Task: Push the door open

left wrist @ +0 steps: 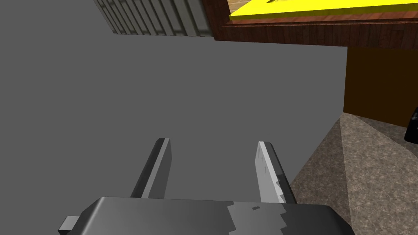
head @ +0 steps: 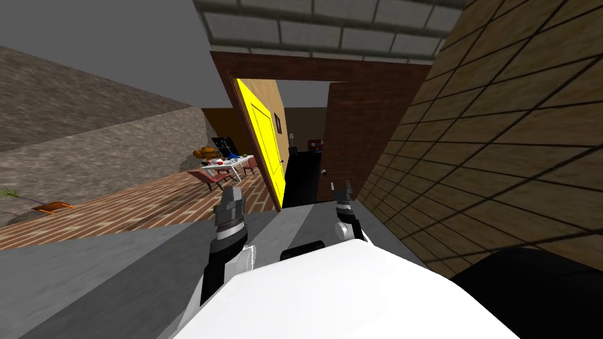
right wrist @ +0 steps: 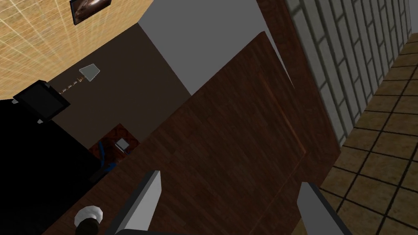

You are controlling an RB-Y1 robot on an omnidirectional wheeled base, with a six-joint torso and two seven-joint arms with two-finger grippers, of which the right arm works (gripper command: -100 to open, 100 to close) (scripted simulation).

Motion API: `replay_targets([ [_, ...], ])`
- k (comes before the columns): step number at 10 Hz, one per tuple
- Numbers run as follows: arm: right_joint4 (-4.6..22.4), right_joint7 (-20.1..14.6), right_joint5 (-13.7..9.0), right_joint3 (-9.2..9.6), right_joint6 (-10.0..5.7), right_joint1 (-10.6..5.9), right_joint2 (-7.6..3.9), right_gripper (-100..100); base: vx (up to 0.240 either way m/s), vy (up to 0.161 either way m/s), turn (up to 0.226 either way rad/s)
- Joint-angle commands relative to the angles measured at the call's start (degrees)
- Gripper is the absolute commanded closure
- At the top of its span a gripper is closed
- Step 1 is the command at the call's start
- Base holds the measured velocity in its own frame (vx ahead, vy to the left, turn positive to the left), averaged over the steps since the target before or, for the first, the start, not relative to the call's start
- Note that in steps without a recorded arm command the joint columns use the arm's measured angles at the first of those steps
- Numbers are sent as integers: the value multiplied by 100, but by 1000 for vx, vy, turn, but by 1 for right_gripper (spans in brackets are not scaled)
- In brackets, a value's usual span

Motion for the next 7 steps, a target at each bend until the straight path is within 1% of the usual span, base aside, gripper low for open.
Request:
replay_targets([
  [1, 265, -151, -143, -15, -94, -62, -29, -100, 69, -130, 181],
  [3, 539, -305, -317, -26, -159, -144, -35, -100, 69, -141, 179],
  [7, 1087, -614, -664, -49, -288, -306, -39, -100, 25, -124, 193],
])
